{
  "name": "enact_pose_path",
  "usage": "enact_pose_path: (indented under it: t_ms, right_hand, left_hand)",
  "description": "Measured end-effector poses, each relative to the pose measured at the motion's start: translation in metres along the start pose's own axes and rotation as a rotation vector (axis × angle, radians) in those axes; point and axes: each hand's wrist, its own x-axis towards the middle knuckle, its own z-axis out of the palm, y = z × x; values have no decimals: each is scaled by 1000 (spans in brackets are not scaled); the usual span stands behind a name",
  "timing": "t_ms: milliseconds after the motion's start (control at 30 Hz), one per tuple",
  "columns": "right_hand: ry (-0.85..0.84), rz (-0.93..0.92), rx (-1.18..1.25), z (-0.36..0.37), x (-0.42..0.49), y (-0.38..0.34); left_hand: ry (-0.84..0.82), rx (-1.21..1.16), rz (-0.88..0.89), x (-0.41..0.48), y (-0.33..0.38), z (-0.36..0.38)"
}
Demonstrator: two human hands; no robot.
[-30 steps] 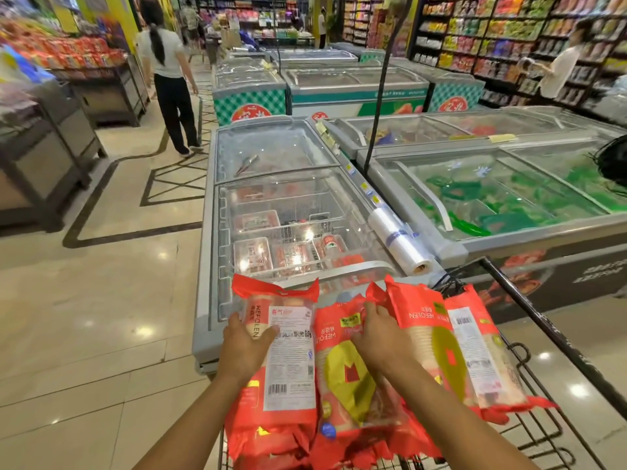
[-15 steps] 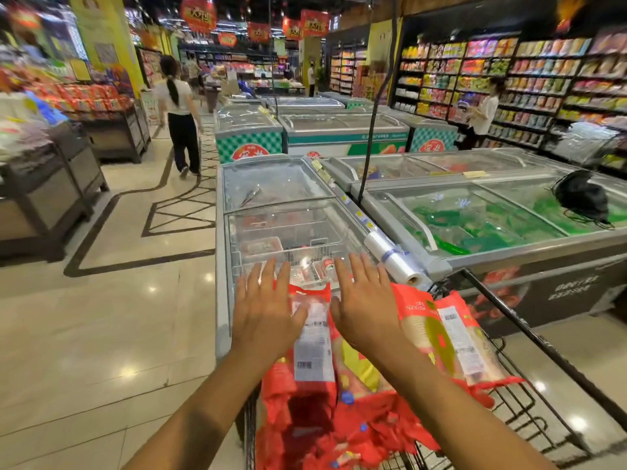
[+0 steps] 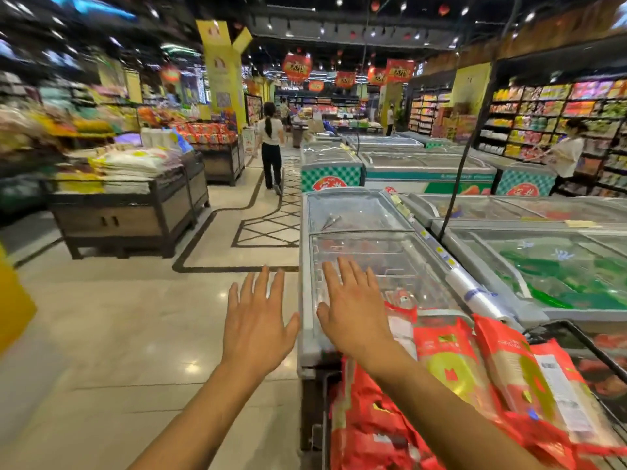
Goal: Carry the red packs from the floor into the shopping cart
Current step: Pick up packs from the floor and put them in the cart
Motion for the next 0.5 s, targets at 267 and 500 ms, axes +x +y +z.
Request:
enact_pose_path:
  t_ms: [267, 500]
  right_hand:
    - [-69, -306, 119, 14, 18, -160]
    - [-118, -608, 244, 17, 10, -299]
  left_hand:
    - [-8, 126, -342, -73, -134, -63]
    - [27, 262, -625, -151, -229, -123]
